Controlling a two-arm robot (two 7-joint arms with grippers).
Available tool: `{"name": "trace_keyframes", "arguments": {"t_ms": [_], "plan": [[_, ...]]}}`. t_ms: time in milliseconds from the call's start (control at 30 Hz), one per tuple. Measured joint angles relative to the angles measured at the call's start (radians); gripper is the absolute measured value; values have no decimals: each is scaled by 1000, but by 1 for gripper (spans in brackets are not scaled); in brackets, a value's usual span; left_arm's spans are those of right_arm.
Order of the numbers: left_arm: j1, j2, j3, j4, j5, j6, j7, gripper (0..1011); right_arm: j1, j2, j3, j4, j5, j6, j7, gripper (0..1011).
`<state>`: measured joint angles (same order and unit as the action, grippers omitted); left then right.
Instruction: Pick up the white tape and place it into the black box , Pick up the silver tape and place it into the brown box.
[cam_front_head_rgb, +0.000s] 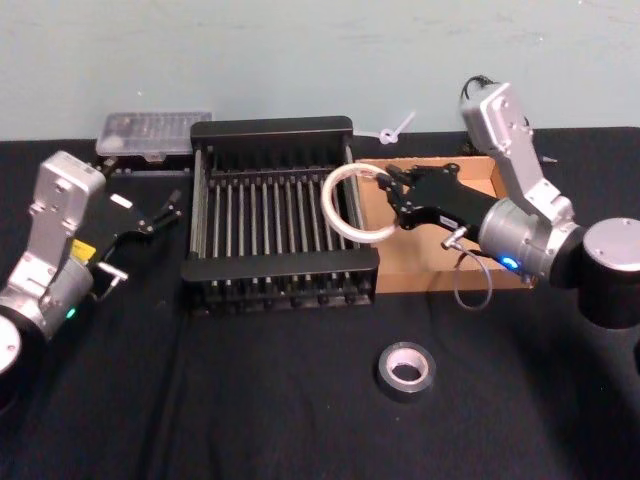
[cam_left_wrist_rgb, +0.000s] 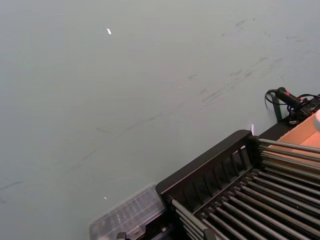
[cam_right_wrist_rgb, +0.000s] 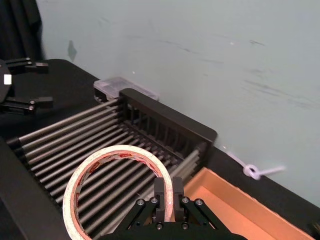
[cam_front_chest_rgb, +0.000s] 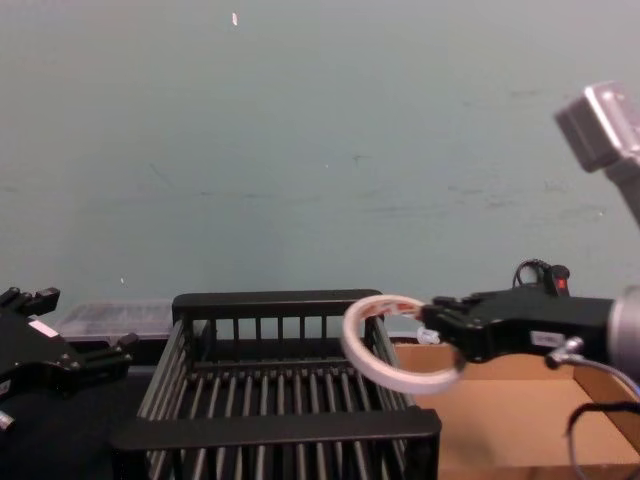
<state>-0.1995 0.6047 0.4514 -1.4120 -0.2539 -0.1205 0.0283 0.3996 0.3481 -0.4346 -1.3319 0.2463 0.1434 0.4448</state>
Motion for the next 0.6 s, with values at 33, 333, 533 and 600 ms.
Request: {"name": "trace_keyframes", "arguments": {"t_ms": [33, 333, 533, 600], "plan": [[0, 0, 0, 0, 0, 0, 0, 1001, 11, -9, -9, 11, -4, -2, 4, 101], [0, 0, 0, 0, 0, 0, 0, 1001, 58, -45, -41, 61, -15, -9, 19, 101], [0, 0, 0, 0, 0, 0, 0, 1001, 86, -69, -59, 98, -24, -13, 22, 101], [0, 0, 0, 0, 0, 0, 0, 1001, 91, -73, -62, 104, -26, -15, 22, 101]]}}
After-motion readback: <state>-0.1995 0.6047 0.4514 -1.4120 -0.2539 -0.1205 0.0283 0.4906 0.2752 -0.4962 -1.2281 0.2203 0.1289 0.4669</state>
